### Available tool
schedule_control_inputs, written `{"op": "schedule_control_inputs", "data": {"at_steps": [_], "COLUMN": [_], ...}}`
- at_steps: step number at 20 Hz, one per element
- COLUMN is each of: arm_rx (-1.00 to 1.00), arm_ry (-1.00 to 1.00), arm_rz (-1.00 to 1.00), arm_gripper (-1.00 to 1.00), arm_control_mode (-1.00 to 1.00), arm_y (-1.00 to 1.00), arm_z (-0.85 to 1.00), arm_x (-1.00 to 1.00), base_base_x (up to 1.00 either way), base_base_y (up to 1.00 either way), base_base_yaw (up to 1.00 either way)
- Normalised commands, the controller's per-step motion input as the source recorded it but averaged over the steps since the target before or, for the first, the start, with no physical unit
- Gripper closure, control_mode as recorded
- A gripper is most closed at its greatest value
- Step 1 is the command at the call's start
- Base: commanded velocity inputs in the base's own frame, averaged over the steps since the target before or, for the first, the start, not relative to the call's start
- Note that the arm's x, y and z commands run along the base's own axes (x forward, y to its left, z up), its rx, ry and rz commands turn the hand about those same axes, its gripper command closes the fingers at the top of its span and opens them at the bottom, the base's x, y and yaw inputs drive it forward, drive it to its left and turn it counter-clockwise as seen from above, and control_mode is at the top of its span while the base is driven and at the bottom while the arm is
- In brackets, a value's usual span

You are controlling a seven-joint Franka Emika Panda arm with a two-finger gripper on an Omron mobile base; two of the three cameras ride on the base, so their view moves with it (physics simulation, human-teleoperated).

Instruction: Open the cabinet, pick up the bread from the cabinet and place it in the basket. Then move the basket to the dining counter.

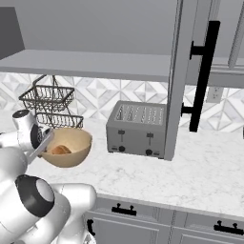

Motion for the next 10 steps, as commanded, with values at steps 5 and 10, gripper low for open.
{"op": "schedule_control_inputs", "data": {"at_steps": [5, 10], "arm_rx": [-0.02, 0.0], "arm_ry": [-0.05, -0.19], "arm_rz": [0.12, 0.19], "arm_gripper": [1.0, 1.0], "arm_control_mode": [-1.0, -1.0], "arm_y": [-0.23, -0.02], "arm_z": [0.1, 0.94], "arm_x": [0.0, -0.46], "base_base_x": [0.0, 0.0], "base_base_y": [0.0, 0.0], "base_base_yaw": [0.0, 0.0]}}
